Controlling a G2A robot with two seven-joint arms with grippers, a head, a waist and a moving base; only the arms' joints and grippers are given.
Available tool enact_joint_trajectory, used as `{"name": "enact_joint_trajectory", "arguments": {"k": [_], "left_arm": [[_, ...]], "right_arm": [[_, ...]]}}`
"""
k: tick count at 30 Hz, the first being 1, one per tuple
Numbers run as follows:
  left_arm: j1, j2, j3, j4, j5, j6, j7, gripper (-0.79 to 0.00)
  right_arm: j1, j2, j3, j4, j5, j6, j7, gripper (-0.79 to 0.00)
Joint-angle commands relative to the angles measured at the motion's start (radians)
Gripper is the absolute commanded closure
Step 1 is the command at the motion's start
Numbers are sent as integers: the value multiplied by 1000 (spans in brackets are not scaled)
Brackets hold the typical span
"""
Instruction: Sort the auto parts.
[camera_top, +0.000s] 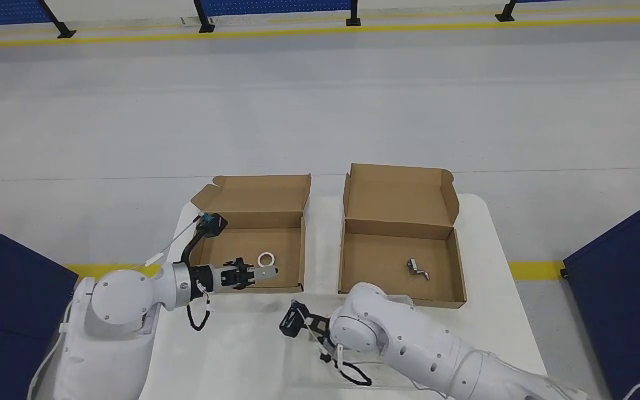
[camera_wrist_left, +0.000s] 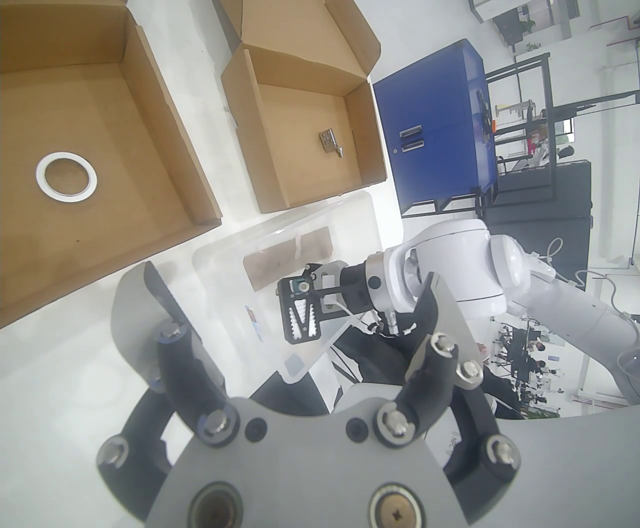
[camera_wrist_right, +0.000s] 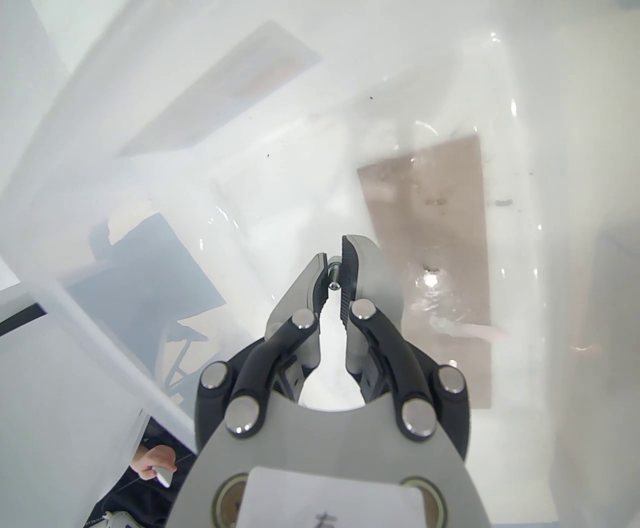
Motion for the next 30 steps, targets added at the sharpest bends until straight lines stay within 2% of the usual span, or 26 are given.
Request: {"name": "enact_joint_trajectory", "arguments": {"k": [1, 6, 20, 26, 30], "left_arm": [[0, 0, 0, 0, 0, 0, 0, -785], [0, 0, 0, 0, 0, 0, 0, -785], [0, 0, 0, 0, 0, 0, 0, -785], [0, 0, 0, 0, 0, 0, 0, -785], [0, 0, 0, 0, 0, 0, 0, -785]], "right_arm": [[-23, 19, 41, -46, 6, -7, 15, 0], [-84, 64, 136, -149, 0, -11, 68, 0], [-92, 67, 149, -146, 8, -12, 43, 0], [-171, 117, 330, -190, 168, -87, 59, 0], [-284, 168, 525, -243, 329, -187, 97, 0]]}}
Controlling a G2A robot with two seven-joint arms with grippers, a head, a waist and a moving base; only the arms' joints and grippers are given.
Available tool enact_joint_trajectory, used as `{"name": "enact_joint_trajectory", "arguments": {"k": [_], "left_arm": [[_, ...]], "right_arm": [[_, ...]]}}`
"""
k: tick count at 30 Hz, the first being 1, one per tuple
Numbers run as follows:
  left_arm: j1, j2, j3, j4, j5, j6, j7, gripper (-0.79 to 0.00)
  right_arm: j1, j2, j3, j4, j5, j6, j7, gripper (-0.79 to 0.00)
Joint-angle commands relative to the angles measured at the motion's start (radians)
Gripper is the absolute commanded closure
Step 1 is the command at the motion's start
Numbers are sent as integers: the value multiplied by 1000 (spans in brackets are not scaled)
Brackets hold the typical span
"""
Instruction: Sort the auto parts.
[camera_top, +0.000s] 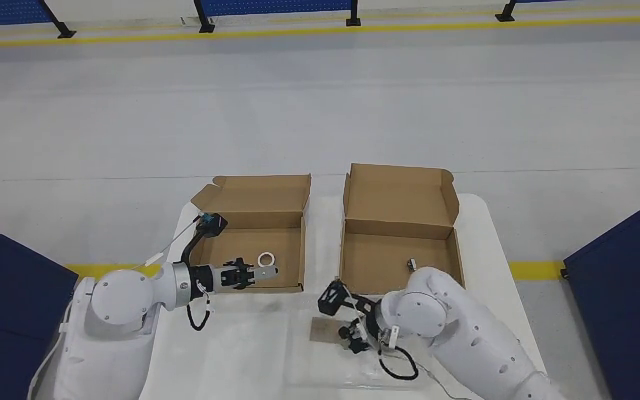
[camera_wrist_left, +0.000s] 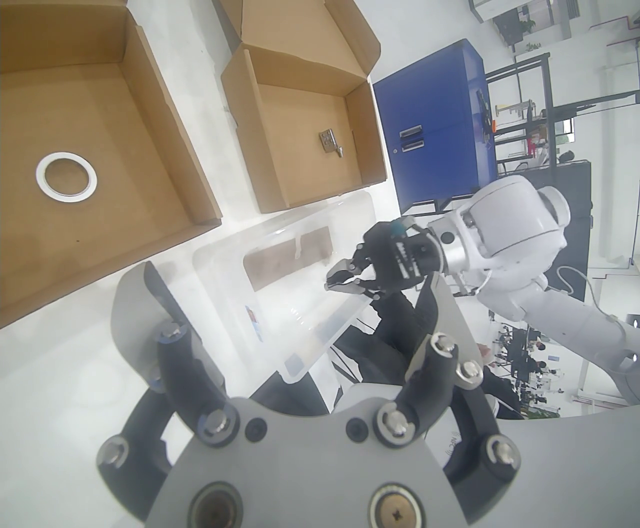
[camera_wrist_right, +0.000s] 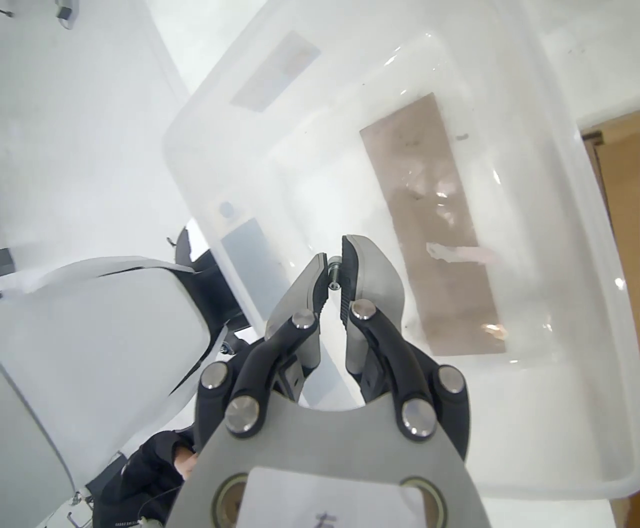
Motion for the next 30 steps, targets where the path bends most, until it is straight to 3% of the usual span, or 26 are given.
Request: {"name": "enact_joint_trajectory", "arguments": {"k": [1, 5, 9, 21, 30], "left_arm": [[0, 0, 0, 0, 0, 0, 0, -785], [0, 0, 0, 0, 0, 0, 0, -785], [0, 0, 0, 0, 0, 0, 0, -785], [0, 0, 0, 0, 0, 0, 0, -785], [0, 0, 0, 0, 0, 0, 0, -785]], "right_arm": [[-58, 22, 104, -19, 98, -50, 13, 0], [-152, 58, 265, -35, 265, -118, 37, 0], [-197, 88, 333, -42, 412, -124, 30, 0], [-201, 90, 335, -40, 435, -125, 22, 0], [-194, 119, 418, -2, 853, -41, 114, 0]]}}
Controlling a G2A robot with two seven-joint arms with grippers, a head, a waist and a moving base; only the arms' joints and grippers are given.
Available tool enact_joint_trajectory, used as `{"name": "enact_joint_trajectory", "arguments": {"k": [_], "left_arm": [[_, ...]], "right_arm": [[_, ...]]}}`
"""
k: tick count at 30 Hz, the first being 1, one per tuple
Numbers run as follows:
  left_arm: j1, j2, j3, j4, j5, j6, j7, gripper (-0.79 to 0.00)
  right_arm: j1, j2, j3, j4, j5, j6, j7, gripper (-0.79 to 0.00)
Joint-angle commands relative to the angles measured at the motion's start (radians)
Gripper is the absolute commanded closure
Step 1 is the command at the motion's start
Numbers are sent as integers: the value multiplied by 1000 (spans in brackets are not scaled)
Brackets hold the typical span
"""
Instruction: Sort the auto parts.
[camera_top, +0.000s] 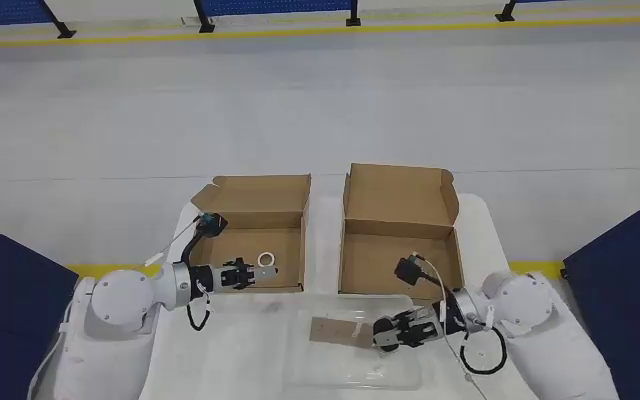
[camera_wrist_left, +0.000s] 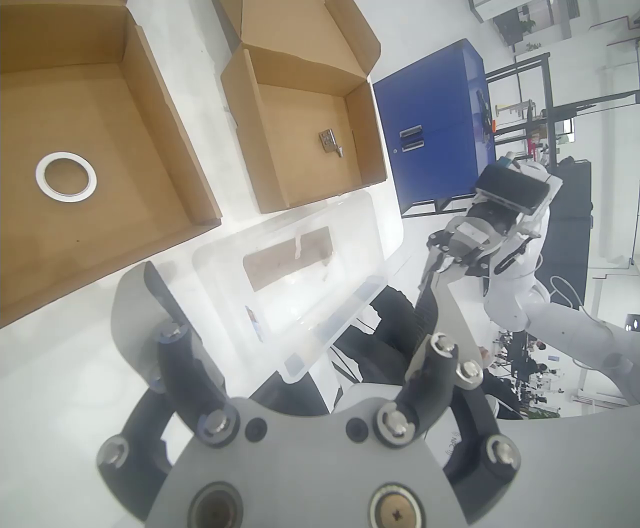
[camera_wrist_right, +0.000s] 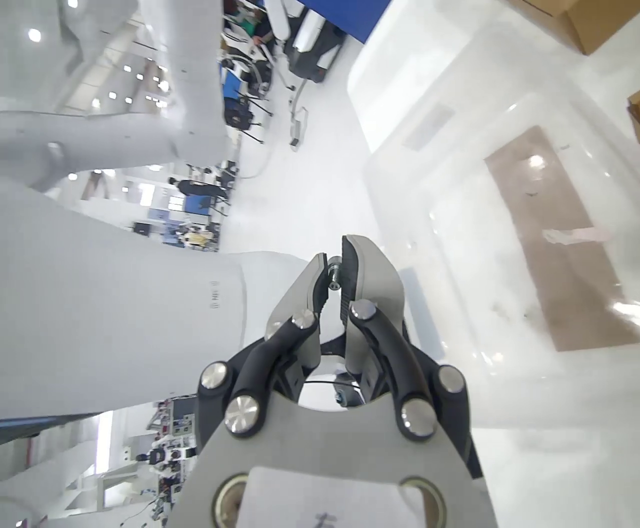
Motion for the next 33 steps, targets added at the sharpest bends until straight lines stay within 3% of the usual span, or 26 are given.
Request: {"name": "enact_joint_trajectory", "arguments": {"k": [1, 12, 22, 33], "left_arm": [[0, 0, 0, 0, 0, 0, 0, -785], [0, 0, 0, 0, 0, 0, 0, -785], [0, 0, 0, 0, 0, 0, 0, -785], [0, 0, 0, 0, 0, 0, 0, -785]], "right_arm": [[1, 11, 20, 5, 124, 21, 21, 0], [51, 92, -77, 10, 479, 21, 21, 0], [45, 90, -85, 1, 499, 34, 7, 0], [117, 76, -182, -24, 938, 233, 21, 0]]}}
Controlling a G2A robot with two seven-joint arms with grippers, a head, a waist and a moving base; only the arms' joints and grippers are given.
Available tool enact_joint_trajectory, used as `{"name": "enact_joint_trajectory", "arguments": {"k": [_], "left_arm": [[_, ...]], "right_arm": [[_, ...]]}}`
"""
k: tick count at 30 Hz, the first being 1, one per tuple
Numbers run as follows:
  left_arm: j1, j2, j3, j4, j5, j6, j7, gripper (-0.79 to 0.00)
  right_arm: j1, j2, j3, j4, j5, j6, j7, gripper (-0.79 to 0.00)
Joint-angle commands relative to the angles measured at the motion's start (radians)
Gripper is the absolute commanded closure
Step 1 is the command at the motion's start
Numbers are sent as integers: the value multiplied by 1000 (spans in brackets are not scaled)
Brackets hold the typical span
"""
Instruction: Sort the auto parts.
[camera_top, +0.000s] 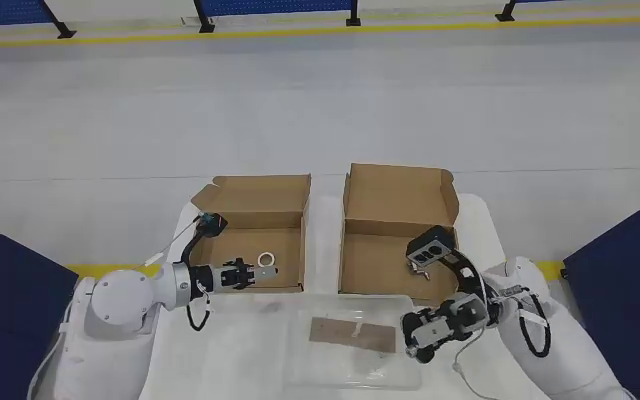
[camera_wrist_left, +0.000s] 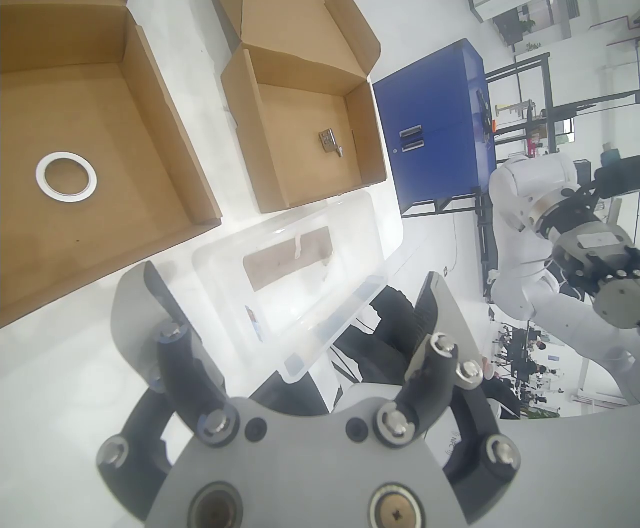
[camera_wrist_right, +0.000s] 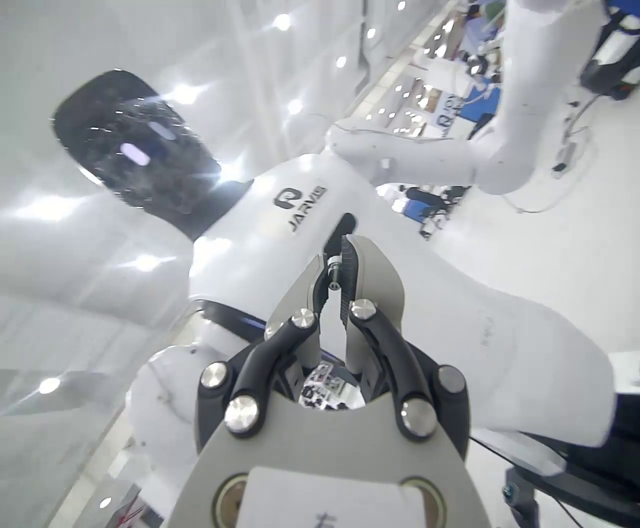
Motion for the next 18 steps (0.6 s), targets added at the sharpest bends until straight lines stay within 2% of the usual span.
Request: {"name": "enact_joint_trajectory", "arguments": {"k": [1, 8, 18], "left_arm": [[0, 0, 0, 0, 0, 0, 0, -785], [0, 0, 0, 0, 0, 0, 0, -785], [0, 0, 0, 0, 0, 0, 0, -785]], "right_arm": [[23, -1, -22, 2, 55, 29, 0, 0], [75, -8, -83, 6, 179, 88, 0, 0], [65, -11, -92, -10, 208, 101, -12, 0]]}}
